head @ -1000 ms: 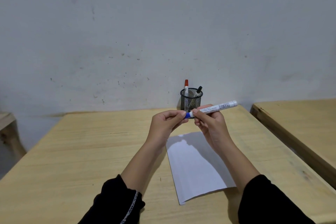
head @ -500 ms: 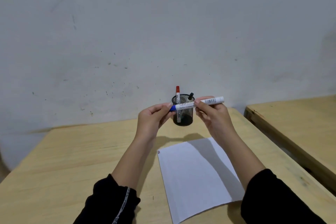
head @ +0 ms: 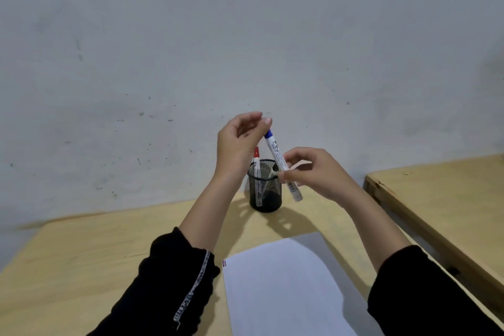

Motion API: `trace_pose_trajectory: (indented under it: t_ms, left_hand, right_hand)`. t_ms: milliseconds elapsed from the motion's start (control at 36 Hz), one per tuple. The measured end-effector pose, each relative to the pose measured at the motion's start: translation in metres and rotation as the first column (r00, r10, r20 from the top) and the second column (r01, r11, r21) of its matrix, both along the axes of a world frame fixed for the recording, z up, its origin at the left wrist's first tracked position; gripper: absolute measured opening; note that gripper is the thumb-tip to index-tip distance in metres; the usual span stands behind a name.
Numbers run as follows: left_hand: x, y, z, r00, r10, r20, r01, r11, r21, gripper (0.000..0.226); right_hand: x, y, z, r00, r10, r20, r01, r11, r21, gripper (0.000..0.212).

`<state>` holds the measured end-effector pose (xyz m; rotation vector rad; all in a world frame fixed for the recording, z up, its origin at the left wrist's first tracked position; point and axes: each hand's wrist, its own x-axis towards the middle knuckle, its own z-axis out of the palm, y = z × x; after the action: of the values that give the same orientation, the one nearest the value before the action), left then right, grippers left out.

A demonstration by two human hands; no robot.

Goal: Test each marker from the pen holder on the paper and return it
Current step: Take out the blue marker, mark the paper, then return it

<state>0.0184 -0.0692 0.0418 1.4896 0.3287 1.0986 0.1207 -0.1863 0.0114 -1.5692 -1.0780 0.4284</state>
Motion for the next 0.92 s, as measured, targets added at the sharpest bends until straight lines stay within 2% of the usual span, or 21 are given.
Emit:
trace_pose_trajectory:
  t_ms: [83, 139, 250, 333, 444, 556, 667, 750, 917]
  left_hand:
    - [0.001, 0.009, -0.011, 0.988, 0.131, -0.080, -0.106, 0.959, 0.264, 0.041]
    - [0.000, 0.022, -0.031, 0.960, 0.206, -0.189, -0.124, 0.919, 0.374, 0.053]
    - [-0.002, 0.047, -0.085, 0.840, 0.236, -0.489, -0.044, 0.927, 0.372, 0.081]
    - [0.001, 0.052, -0.116, 0.803, 0.176, -0.569, -0.021, 0.963, 0.268, 0.089]
    - [0.013, 0.049, -0.136, 0.829, 0.131, -0.544, -0.014, 0.977, 0.214, 0.079]
    - [0.026, 0.049, -0.145, 0.877, 0.070, -0.475, 0.015, 0.985, 0.173, 0.062]
    - [0.032, 0.053, -0.150, 0.898, 0.051, -0.438, 0.017, 0.989, 0.150, 0.066]
    - [0.034, 0.057, -0.151, 0.903, 0.054, -0.427, 0.017, 0.987, 0.159, 0.063]
    - [0.035, 0.061, -0.153, 0.902, 0.061, -0.428, 0.016, 0.985, 0.174, 0.060]
  right_hand:
    - [0.012, 0.006, 0.006, 1.000, -0.017, -0.014, 0.017, 0.999, 0.029, 0.013]
    - [0.023, 0.011, 0.006, 0.999, -0.028, -0.044, 0.032, 0.996, 0.078, 0.014]
    - [0.044, 0.024, 0.003, 0.983, -0.086, -0.163, 0.119, 0.972, 0.201, 0.016]
    - [0.056, 0.036, -0.005, 0.965, -0.128, -0.231, 0.187, 0.948, 0.257, 0.016]
    - [0.064, 0.055, -0.020, 0.954, -0.176, -0.244, 0.237, 0.939, 0.250, 0.019]
    - [0.065, 0.069, -0.037, 0.963, -0.197, -0.186, 0.229, 0.958, 0.172, 0.020]
    - [0.066, 0.076, -0.050, 0.973, -0.226, -0.051, 0.230, 0.969, 0.094, 0.021]
    - [0.067, 0.079, -0.055, 0.970, -0.242, 0.017, 0.240, 0.968, 0.068, 0.010]
    - [0.064, 0.082, -0.058, 0.972, -0.210, 0.107, 0.213, 0.977, -0.020, 0.019]
